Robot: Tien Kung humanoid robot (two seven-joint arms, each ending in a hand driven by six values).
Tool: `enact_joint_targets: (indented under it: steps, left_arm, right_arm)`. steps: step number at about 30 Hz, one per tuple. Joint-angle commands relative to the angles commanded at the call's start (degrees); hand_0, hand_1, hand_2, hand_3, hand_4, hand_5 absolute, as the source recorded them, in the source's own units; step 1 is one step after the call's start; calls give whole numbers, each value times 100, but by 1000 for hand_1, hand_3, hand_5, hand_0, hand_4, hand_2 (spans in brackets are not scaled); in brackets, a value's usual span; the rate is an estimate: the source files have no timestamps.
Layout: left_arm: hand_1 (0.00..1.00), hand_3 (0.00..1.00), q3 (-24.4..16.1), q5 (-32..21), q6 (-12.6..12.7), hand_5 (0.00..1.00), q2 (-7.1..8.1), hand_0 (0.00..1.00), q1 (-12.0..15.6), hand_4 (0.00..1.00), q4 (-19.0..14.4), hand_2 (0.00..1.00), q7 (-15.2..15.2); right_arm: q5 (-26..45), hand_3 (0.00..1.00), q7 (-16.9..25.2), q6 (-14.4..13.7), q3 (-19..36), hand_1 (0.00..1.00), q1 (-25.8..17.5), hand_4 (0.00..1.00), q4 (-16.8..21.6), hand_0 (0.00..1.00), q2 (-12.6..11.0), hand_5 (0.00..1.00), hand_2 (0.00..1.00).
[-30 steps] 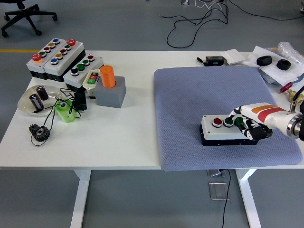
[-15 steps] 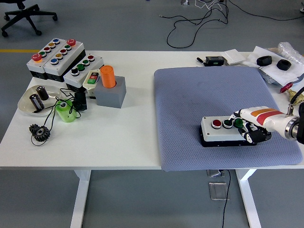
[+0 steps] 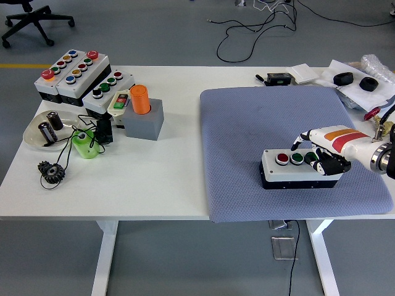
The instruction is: Pick up the button,place it on the desk,press the button,press the button
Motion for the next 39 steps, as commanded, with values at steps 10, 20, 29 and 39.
enact_joint_targets:
  steps: [10, 20, 29, 39]
  left_arm:
    - [541, 447, 14, -14, 2, 978, -5, 599, -1, 261, 0, 502, -3]
    - [541, 449, -30, 39, -1, 978, -9, 600, -4, 262, 0, 503, 10]
    - [541, 447, -83, 105, -7, 978, -8, 600, 9, 262, 0, 502, 23]
    - [542, 447, -95, 143, -13, 978, -7, 599, 21, 263, 0, 502, 37]
  right_arm:
    - [-12, 725, -16, 6, -287, 2, 115, 428, -156, 159, 154, 2, 114]
    - [-48, 725, -30, 4, -442, 2, 152, 429, -352, 159, 208, 2, 114]
    - [-87, 726, -71, 37, -617, 2, 184, 430, -453, 161, 229, 2, 114]
    - [-4, 727, -12, -44, -333, 2, 111, 435, -298, 169, 187, 2, 118]
